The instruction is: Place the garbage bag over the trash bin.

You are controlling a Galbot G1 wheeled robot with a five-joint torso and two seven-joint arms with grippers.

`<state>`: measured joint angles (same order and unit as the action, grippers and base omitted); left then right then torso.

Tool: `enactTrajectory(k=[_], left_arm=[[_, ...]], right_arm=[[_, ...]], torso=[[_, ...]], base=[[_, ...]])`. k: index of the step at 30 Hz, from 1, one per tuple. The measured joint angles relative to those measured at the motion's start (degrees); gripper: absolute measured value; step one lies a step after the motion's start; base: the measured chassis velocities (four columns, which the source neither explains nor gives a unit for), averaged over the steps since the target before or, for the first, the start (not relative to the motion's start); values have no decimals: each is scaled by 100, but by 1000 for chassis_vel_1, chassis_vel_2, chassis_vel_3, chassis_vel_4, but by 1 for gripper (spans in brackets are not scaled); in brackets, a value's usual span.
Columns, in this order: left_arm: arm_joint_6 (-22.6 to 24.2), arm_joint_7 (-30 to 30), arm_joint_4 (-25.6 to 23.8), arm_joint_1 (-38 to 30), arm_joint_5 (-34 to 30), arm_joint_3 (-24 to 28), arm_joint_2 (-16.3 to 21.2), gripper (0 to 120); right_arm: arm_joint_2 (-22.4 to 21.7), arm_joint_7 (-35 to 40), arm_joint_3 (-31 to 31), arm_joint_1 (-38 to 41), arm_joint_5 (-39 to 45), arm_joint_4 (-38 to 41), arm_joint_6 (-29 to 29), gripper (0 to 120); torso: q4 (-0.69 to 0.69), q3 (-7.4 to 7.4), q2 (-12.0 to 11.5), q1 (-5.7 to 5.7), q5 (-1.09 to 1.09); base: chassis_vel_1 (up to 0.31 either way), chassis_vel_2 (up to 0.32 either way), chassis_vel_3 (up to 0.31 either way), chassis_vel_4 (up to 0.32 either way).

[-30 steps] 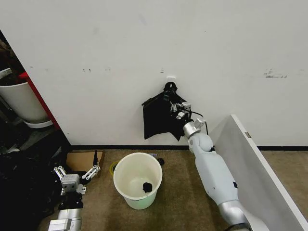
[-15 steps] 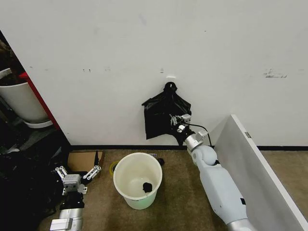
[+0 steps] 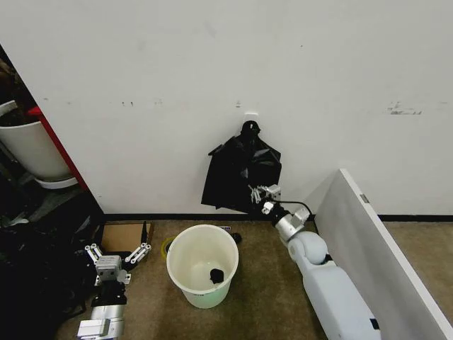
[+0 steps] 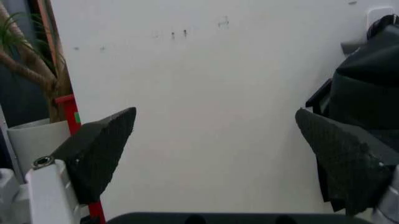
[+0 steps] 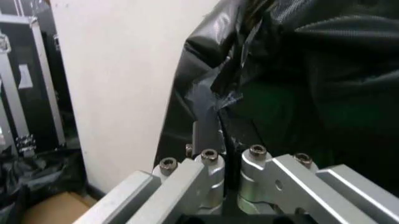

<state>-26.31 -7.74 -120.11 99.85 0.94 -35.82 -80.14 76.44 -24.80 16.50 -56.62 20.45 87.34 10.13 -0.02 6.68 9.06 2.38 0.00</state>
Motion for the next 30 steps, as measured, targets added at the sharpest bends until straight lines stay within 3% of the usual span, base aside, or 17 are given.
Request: enactTrajectory(k=[21,30], left_arm=[[-26,-9,16,-98,-74,76,85,100],[-46,-10,38,-117,-74,87,49,100]], right_arm=[[-359,22,4,-1056,-511,1044,230,0],[-423,33,-56,-1337,-646,1087,455,0]], torso=[[0,0,0,0,0],[1,0,0,0,0]], base=[[0,0,0,0],[0,0,0,0]])
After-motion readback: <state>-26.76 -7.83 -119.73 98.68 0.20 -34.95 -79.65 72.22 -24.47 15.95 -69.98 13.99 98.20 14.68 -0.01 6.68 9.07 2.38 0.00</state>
